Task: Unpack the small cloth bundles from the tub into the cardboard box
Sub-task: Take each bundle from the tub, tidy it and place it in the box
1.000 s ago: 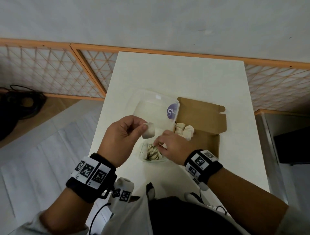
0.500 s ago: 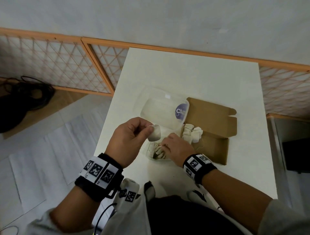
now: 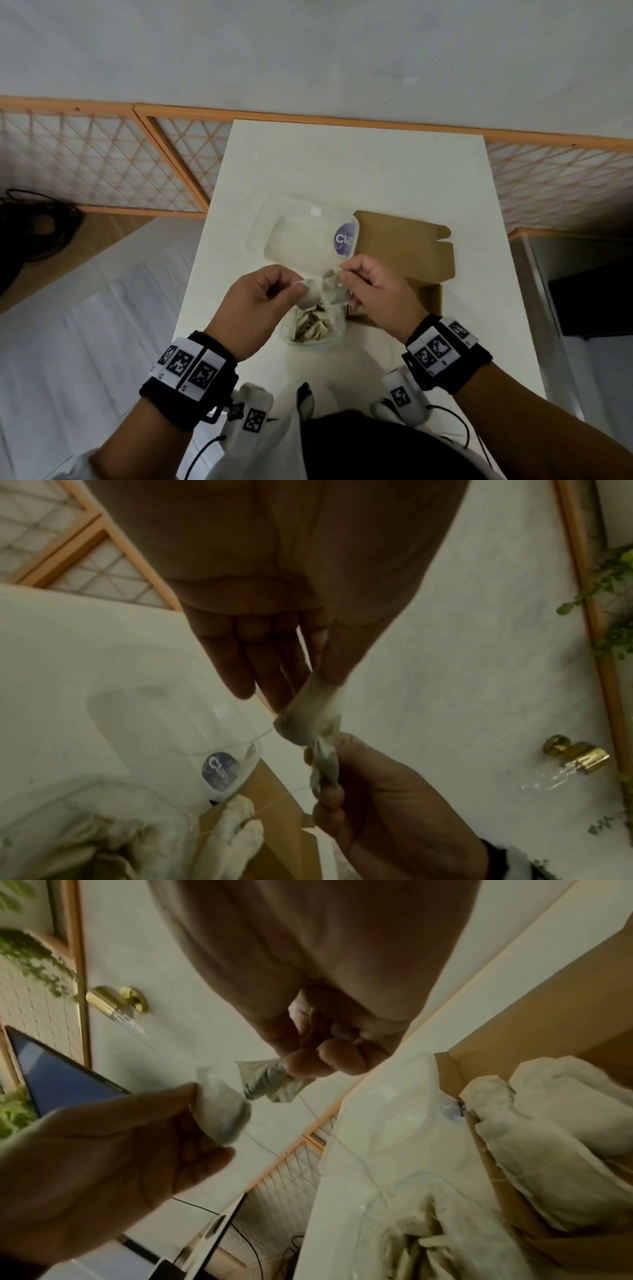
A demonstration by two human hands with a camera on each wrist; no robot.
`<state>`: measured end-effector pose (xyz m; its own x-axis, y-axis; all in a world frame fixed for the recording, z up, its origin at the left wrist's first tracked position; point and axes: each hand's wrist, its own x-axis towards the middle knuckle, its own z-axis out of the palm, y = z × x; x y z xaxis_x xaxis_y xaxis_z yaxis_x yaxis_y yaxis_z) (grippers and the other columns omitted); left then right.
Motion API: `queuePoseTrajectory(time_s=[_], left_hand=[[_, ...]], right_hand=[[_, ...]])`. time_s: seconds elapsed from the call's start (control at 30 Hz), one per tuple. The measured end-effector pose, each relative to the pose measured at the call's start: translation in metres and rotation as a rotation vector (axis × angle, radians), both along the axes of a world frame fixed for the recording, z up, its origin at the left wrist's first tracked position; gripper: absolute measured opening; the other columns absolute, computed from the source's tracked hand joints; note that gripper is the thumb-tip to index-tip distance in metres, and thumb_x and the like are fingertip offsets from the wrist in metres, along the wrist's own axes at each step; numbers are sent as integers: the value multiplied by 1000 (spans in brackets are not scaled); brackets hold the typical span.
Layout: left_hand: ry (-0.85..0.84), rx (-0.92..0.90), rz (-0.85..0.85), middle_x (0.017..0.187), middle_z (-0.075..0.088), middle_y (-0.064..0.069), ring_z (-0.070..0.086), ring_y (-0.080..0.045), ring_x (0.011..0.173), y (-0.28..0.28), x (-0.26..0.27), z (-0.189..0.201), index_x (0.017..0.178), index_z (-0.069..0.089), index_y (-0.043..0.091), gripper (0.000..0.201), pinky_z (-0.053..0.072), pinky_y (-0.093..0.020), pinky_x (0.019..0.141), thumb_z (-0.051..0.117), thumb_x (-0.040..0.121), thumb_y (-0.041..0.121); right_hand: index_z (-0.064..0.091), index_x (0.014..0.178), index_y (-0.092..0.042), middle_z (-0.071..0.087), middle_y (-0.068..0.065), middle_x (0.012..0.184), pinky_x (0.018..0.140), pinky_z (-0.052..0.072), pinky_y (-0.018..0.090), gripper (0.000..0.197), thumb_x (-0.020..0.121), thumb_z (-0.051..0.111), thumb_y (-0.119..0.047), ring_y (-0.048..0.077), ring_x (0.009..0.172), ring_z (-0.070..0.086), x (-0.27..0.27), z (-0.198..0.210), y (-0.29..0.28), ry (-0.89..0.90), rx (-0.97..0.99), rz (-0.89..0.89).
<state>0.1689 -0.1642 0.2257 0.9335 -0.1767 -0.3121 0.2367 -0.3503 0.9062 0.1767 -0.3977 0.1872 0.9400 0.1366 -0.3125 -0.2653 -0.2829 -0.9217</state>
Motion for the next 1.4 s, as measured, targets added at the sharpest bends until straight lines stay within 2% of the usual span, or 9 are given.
queuePoseTrajectory(time_s=[0.17, 0.33, 0.57, 0.77, 0.87, 0.93, 1.03, 1.17, 1.4], left_hand=[[-3, -28, -83, 114, 73, 5, 72, -8, 103, -14, -7, 4, 85, 76, 14, 7, 52, -19, 83, 76, 92, 13], [-161, 68, -87, 106, 67, 8, 71, -7, 93, -25, -11, 9, 82, 78, 24, 8, 56, -17, 83, 80, 89, 20], [-128, 125, -20, 88, 76, 17, 69, 2, 80, -21, -19, 4, 83, 74, 29, 13, 49, -9, 69, 75, 93, 20], [9, -252, 50, 89, 77, -11, 70, -34, 86, -8, -28, 4, 86, 68, 4, 20, 53, -48, 82, 76, 87, 22], [80, -409, 97, 86, 70, -13, 63, -28, 81, -4, -28, 4, 83, 58, -6, 26, 49, -44, 81, 71, 83, 17], [110, -455, 112, 87, 69, -15, 64, -27, 80, -2, -28, 5, 80, 57, -3, 28, 54, -40, 79, 73, 80, 19], [153, -507, 120, 86, 68, -18, 68, -28, 79, -1, -26, 6, 78, 61, 4, 30, 59, -34, 73, 75, 73, 29], [167, -517, 126, 84, 69, -15, 69, -27, 79, -1, -23, 8, 78, 62, 5, 30, 61, -34, 74, 76, 70, 30], [141, -499, 76, 86, 71, -12, 70, -25, 79, -6, -23, 13, 81, 64, 6, 20, 60, -32, 74, 76, 78, 22]], right_hand=[[64, 106, -17, 76, -1, 88, 68, 58, 38, 6, 105, 62, -22, 12, 67, 65, -5, 12, 1, 25, 58, -42], [64, 103, -16, 77, 7, 90, 76, 65, 47, 6, 103, 65, -22, 26, 77, 71, -12, 19, 7, -4, 67, -37], [63, 99, -9, 67, 6, 82, 74, 65, 42, 11, 104, 62, -18, 19, 72, 68, -17, 25, 11, -12, 142, -81], [58, 96, -6, 65, -3, 81, 83, 64, 47, 14, 106, 56, -16, 15, 77, 66, -17, 18, 5, 29, 151, -111], [54, 92, -6, 75, -5, 97, 79, 57, 28, 13, 104, 56, -11, 1, 78, 68, -20, 17, 1, 35, 121, -70], [53, 93, -3, 79, 1, 108, 86, 60, 32, 8, 100, 57, -4, 10, 95, 76, -21, 19, 0, 51, 155, -65], [52, 95, -10, 75, 3, 85, 77, 57, 44, 6, 93, 58, -11, 21, 77, 71, -21, 26, 0, 44, 158, -48], [58, 101, -15, 46, 0, 65, 56, 36, 32, 9, 101, 51, -10, 14, 57, 38, -22, 38, -2, 2, 207, -34], [75, 111, -22, 61, -9, 80, 76, 51, 19, 13, 100, 70, -25, 3, 74, 59, -21, 55, 3, -143, 97, 149]])
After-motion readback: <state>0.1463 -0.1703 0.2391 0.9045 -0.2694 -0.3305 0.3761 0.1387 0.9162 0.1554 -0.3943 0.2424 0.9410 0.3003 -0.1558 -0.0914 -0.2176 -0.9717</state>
